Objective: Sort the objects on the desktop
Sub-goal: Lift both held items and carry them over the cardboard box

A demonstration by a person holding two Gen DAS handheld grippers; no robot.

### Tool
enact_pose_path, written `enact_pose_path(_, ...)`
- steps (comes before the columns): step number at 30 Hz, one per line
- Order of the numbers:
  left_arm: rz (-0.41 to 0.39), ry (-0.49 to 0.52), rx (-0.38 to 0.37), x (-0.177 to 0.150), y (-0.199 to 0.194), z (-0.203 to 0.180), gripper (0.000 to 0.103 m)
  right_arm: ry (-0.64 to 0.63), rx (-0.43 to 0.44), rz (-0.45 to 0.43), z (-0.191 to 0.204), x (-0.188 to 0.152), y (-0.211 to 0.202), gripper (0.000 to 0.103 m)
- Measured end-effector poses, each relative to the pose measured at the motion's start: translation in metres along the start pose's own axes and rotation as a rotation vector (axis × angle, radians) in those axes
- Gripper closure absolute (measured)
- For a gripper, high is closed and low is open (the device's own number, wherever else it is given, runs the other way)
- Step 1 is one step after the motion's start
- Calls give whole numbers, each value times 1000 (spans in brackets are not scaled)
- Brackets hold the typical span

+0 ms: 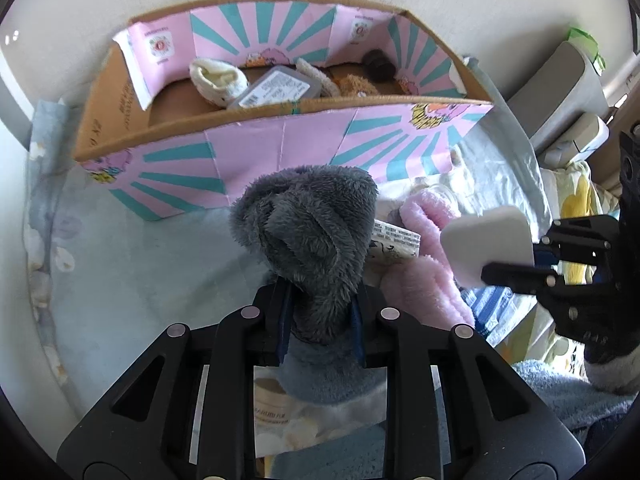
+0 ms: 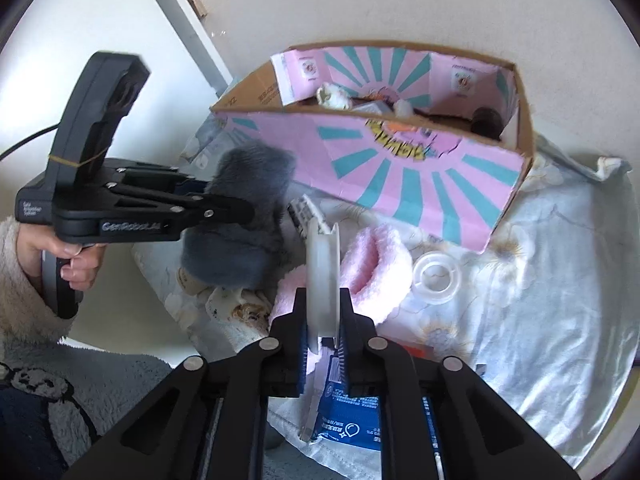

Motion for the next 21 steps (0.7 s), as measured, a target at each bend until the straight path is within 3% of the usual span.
enact_pose_path(9,-40,15,3,9,-35,-1,82,14,-19,-26,-5,14,-16,92)
enact_pose_path(21,-147,55,13,62,-88,-2,82,-25,-81,-70,-9,72,-46,92)
Point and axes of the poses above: each gripper's, at about its wrist camera, not at the fingertips, and y roughly the way its jaws point, z to its left, x to its top, the point moved 5 cm from there along y, roughly the way its jaws point, and after that the axes turned 7 degrees about -x, right-handed, at the moved point
